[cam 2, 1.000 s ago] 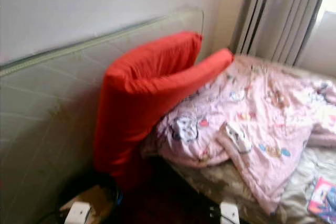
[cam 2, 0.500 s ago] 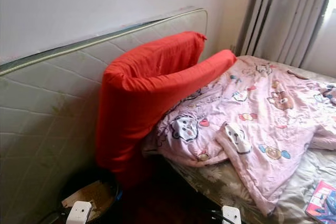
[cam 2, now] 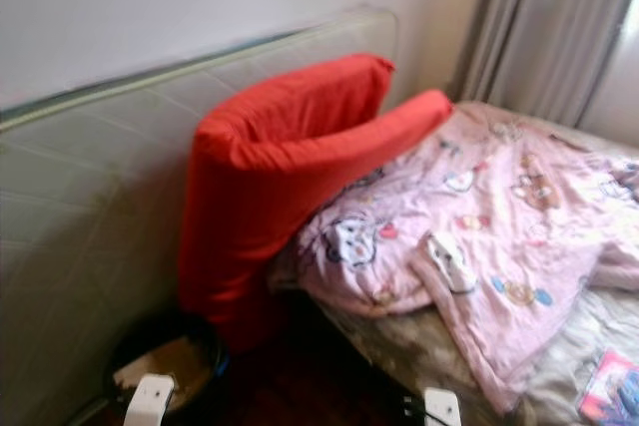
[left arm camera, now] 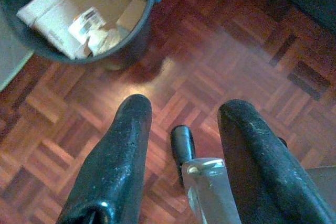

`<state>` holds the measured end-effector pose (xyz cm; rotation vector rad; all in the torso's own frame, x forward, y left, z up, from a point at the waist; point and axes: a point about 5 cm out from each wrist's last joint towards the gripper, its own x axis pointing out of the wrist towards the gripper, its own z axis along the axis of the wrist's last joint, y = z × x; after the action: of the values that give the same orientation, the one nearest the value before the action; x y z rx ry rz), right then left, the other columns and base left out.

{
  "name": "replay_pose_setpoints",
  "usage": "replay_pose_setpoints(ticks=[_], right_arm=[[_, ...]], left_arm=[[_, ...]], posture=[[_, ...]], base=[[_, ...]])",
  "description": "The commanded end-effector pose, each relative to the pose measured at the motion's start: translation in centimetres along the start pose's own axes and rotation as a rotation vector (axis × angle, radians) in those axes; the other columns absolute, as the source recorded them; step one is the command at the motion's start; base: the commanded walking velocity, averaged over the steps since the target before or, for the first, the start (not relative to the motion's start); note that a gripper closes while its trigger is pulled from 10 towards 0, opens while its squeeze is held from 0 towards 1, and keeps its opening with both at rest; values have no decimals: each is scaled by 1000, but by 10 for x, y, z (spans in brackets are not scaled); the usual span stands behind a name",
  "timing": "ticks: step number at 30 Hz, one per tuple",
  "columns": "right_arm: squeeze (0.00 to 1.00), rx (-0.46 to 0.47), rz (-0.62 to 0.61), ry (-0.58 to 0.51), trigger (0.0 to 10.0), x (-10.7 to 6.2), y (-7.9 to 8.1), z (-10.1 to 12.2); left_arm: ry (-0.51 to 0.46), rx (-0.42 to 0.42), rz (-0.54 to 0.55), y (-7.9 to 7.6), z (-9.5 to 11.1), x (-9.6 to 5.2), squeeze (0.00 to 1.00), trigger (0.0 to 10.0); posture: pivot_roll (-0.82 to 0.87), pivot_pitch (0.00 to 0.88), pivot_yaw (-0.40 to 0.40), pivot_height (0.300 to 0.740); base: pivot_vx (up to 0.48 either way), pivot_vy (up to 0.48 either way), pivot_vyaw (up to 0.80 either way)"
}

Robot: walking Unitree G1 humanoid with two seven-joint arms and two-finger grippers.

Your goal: Clean up the room

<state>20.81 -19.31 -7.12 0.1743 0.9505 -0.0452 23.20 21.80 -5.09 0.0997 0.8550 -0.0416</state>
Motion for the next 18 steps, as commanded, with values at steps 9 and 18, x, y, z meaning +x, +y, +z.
replay_pose_setpoints(ticks=[9, 18], right_arm=[[0, 37, -13, -21, 10000, 0, 0, 2], [0, 32, -11, -25, 10000, 0, 1, 3]], left_arm=[[27, 2, 5, 1, -8, -1, 0, 10000], [27, 1, 6, 1, -8, -1, 0, 10000]], posture=[[29, 0, -22, 740], [30, 0, -22, 740]], base=[[0, -267, 89], [0, -273, 0]])
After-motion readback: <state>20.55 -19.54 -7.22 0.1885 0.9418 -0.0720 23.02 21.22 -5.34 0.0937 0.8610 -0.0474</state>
